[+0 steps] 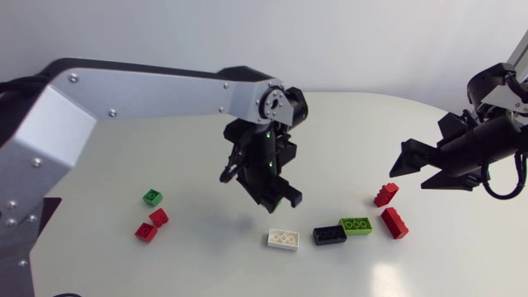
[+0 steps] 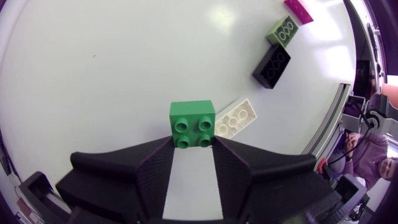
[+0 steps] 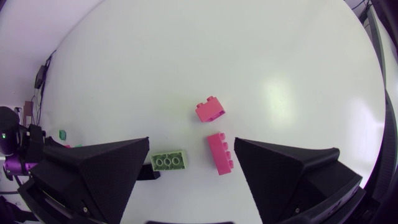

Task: Sort duplo bricks by size, large to the right and small to the left

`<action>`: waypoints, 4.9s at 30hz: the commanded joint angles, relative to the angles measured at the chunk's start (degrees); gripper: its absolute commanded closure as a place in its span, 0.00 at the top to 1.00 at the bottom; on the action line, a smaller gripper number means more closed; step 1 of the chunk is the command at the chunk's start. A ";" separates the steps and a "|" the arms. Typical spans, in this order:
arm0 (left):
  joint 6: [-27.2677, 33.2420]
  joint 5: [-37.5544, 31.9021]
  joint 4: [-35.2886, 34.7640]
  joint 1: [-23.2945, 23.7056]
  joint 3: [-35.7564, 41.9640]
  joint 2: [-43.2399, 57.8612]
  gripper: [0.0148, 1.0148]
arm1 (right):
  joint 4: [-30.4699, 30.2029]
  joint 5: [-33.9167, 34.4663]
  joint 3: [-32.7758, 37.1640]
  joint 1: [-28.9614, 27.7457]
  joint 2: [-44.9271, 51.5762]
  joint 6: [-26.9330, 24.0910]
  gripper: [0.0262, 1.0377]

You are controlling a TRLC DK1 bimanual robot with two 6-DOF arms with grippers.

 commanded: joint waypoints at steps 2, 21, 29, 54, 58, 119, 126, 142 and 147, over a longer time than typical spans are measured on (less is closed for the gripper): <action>-0.84 -0.71 -0.30 3.12 -4.87 -4.21 0.23 | -0.92 -0.29 -1.65 0.49 -1.30 1.03 0.95; 2.94 -3.78 13.85 16.31 -32.73 -14.06 0.23 | -0.83 0.41 -3.14 12.70 -2.00 4.37 0.95; 3.38 -3.78 14.47 17.18 -34.13 -14.41 0.96 | -1.63 3.84 -2.17 26.41 0.11 4.10 0.95; 6.11 -3.70 11.22 22.90 -32.03 -23.55 0.96 | -6.11 8.41 4.33 52.25 13.29 -31.14 0.95; 7.07 -3.61 10.87 24.04 -32.11 -24.69 0.96 | -8.22 6.21 5.47 51.55 17.42 -37.12 0.95; 7.34 1.23 12.98 23.95 -33.17 -24.51 0.96 | 4.44 4.45 -7.71 31.78 11.71 -45.47 0.21; 6.63 1.23 13.24 22.46 -32.55 -24.16 0.96 | 0.75 4.54 -10.79 20.35 7.40 -52.15 0.21; 6.02 1.23 13.06 20.61 -32.20 -24.34 0.96 | -2.42 4.10 -14.30 3.21 5.73 -60.58 0.23; 5.67 1.23 13.33 20.00 -32.11 -24.16 0.96 | -0.92 4.19 -16.24 1.28 6.70 -60.67 0.27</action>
